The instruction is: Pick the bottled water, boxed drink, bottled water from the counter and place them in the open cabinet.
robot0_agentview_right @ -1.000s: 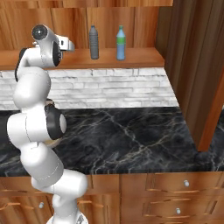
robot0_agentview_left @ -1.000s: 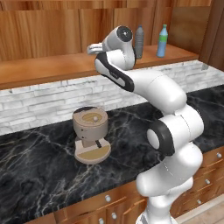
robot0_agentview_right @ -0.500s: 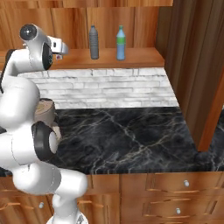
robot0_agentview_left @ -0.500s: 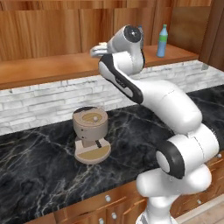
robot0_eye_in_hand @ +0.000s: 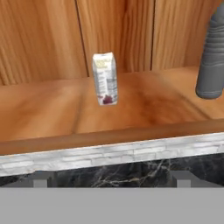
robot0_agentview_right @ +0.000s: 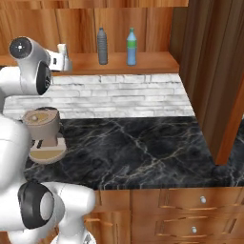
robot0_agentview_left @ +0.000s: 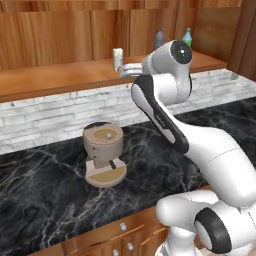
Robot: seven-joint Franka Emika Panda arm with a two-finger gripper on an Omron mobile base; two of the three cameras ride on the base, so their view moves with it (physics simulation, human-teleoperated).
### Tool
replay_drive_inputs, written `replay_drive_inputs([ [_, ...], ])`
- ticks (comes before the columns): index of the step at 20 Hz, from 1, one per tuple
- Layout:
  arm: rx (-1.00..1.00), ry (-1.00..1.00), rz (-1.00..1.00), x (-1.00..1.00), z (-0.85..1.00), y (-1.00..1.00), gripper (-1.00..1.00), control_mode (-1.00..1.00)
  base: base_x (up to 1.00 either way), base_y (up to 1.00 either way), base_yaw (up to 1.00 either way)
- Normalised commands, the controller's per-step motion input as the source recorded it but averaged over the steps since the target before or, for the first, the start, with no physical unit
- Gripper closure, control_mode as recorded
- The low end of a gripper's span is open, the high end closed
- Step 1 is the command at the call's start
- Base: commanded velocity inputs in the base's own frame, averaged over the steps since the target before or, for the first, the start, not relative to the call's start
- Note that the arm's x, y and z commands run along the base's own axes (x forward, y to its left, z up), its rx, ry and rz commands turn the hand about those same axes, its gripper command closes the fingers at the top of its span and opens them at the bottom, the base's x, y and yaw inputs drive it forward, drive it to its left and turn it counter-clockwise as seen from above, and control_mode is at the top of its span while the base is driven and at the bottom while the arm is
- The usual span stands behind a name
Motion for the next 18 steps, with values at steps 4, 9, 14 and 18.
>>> replay_drive_inputs([
  [4,0.00,0.00,0.00,-1.00,-0.18,-0.36,-1.00,-1.00,0.00,0.00,0.00],
  [9,0.00,0.00,0.00,-1.00,-0.16,-0.33,-1.00,-1.00,0.00,0.00,0.00],
  [14,0.00,0.00,0.00,-1.00,-0.23,-0.29,-1.00,-1.00,0.00,0.00,0.00],
  [18,0.00,0.03,0.00,-1.00,-0.21,-0.21,-1.00,-1.00,0.00,0.00,0.00],
])
